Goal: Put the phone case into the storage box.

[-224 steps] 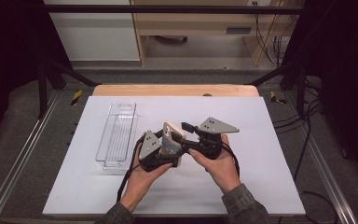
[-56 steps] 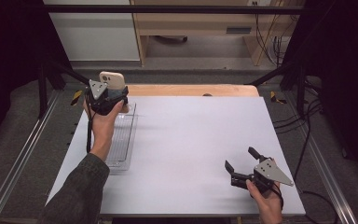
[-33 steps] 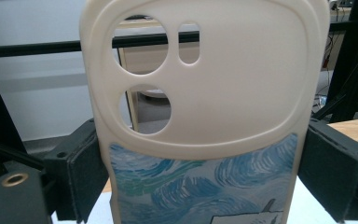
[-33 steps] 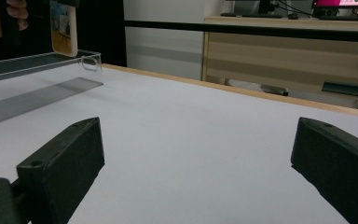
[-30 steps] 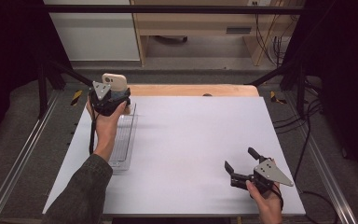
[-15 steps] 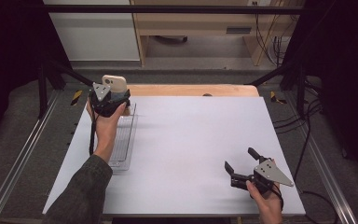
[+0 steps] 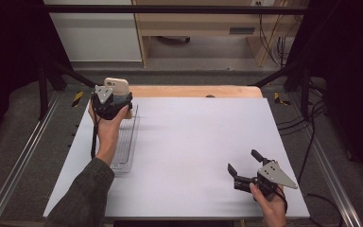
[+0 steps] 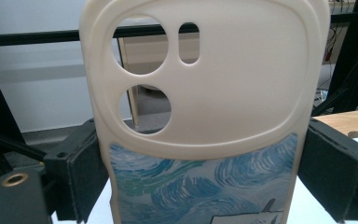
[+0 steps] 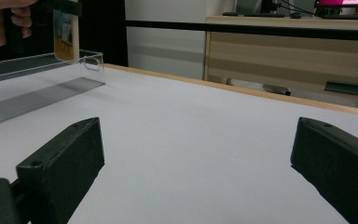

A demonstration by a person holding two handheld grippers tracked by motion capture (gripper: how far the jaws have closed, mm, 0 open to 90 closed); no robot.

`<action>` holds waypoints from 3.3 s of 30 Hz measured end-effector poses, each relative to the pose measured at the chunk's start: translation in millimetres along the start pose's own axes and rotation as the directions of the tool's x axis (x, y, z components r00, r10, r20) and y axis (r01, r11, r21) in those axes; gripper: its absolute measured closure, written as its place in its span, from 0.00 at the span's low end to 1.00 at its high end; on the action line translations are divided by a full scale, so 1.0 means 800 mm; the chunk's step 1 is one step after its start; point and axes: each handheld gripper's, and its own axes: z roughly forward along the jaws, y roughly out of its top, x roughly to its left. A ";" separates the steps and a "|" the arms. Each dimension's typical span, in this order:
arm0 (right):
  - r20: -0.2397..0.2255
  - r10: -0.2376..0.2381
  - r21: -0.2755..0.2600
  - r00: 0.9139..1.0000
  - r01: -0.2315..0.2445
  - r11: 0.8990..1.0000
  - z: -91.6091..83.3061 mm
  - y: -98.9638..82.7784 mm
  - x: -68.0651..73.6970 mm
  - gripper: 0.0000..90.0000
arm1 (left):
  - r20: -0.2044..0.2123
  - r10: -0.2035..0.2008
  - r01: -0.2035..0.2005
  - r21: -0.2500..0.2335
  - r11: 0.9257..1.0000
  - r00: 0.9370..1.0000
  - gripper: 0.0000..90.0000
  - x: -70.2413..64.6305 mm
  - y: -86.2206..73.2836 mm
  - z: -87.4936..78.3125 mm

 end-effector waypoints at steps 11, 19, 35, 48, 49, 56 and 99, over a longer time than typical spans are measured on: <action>-0.001 0.003 -0.001 1.000 -0.003 1.000 -0.001 0.000 -0.001 0.03 | 0.004 -0.045 0.045 0.016 0.999 0.999 0.11 0.006 -0.006 0.005; -0.003 0.004 0.001 1.000 -0.004 1.000 -0.001 0.000 0.000 0.03 | 0.015 -0.034 0.033 0.026 0.999 0.999 0.11 -0.001 -0.010 0.006; -0.004 0.010 0.002 1.000 -0.010 1.000 -0.001 -0.001 -0.001 0.03 | 0.011 -0.019 0.018 0.044 0.999 1.000 0.11 -0.007 -0.017 0.015; -0.004 0.009 0.005 1.000 -0.009 1.000 -0.001 -0.001 -0.002 0.03 | 0.006 -0.011 0.010 0.059 0.998 1.000 0.11 -0.006 -0.022 0.019; -0.004 0.010 0.005 1.000 -0.010 1.000 -0.001 -0.001 -0.002 0.03 | 0.005 -0.009 0.009 0.059 0.998 1.000 0.11 -0.006 -0.022 0.019; -0.005 0.011 0.005 1.000 -0.011 1.000 -0.001 -0.001 -0.002 0.03 | 0.000 -0.007 0.007 0.065 0.998 1.000 0.11 -0.006 -0.024 0.021; -0.010 0.022 0.013 1.000 -0.022 1.000 -0.001 -0.002 -0.003 0.03 | -0.016 -0.003 0.005 0.098 0.995 1.000 0.11 -0.004 -0.037 0.026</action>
